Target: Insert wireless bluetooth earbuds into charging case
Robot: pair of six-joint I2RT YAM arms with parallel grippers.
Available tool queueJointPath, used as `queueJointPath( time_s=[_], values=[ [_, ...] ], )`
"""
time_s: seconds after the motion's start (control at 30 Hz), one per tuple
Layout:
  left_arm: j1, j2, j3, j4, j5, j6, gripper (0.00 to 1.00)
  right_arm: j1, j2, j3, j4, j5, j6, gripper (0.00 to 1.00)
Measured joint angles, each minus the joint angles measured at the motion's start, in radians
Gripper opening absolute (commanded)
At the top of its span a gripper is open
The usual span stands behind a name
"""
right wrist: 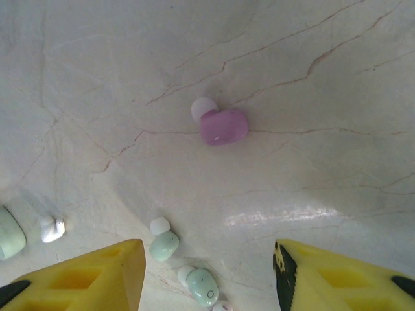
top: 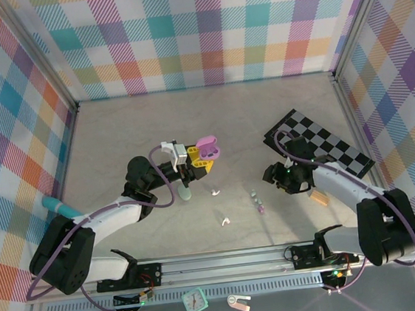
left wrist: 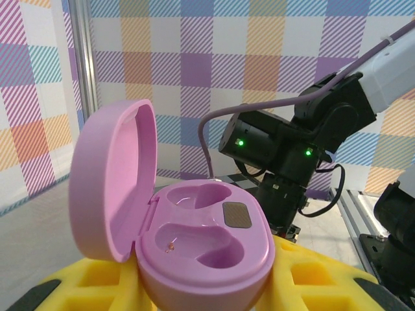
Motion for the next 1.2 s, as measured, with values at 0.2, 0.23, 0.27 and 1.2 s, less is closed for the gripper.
queueJointPath(
  time_s=[0.2, 0.23, 0.27, 1.2],
  values=[
    [0.000, 0.000, -0.001, 0.000, 0.000, 0.000, 0.22, -0.015, 0.073, -0.018, 0.115, -0.002, 0.077, 0.51],
    [0.000, 0.000, -0.002, 0.000, 0.000, 0.000, 0.22, -0.017, 0.083, -0.019, 0.127, -0.002, 0.089, 0.48],
    [0.000, 0.000, -0.004, 0.000, 0.001, 0.000, 0.22, -0.018, 0.093, -0.019, 0.140, -0.002, 0.097, 0.47],
    [0.000, 0.000, -0.013, 0.001, 0.003, 0.000, 0.22, -0.049, 0.209, -0.005, 0.303, -0.025, 0.115, 0.38]
  ],
)
